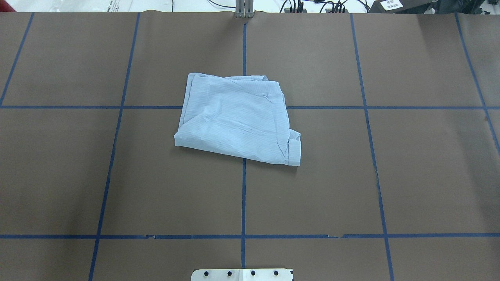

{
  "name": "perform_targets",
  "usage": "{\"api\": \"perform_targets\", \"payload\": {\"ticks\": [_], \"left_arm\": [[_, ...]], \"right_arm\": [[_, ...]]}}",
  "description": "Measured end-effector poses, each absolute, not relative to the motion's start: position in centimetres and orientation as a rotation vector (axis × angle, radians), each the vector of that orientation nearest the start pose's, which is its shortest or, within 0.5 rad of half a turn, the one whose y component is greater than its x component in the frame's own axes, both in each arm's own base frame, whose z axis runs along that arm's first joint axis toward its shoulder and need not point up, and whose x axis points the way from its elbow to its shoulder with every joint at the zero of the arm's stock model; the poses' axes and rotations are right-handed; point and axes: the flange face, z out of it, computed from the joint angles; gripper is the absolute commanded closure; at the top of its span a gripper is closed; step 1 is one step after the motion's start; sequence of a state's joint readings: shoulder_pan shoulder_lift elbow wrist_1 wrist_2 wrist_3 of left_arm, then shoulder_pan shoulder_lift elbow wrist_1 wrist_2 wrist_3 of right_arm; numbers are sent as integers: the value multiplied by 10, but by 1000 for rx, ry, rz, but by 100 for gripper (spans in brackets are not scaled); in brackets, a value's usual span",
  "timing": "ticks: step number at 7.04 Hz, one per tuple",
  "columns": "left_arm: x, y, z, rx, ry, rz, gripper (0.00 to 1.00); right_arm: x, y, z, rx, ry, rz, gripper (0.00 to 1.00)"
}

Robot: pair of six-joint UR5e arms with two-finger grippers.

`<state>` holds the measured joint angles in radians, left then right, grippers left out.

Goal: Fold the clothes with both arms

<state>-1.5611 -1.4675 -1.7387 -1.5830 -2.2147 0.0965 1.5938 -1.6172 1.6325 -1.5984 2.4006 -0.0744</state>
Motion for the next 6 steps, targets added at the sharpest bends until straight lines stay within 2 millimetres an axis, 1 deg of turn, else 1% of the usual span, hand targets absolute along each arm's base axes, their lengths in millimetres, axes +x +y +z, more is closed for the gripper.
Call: {"api": "perform_targets", "payload": {"ticks": [2, 4, 6], "left_arm": [[-65, -452, 633, 81, 691, 120, 0], [-64, -449, 636, 70, 712, 117, 0], [-64, -444, 647, 54, 716, 112, 0]], "right_arm": [[76, -466, 647, 9, -872, 23, 0], [81, -465, 647, 7, -885, 50, 0], [83, -465, 646, 11, -885, 53, 0]]}}
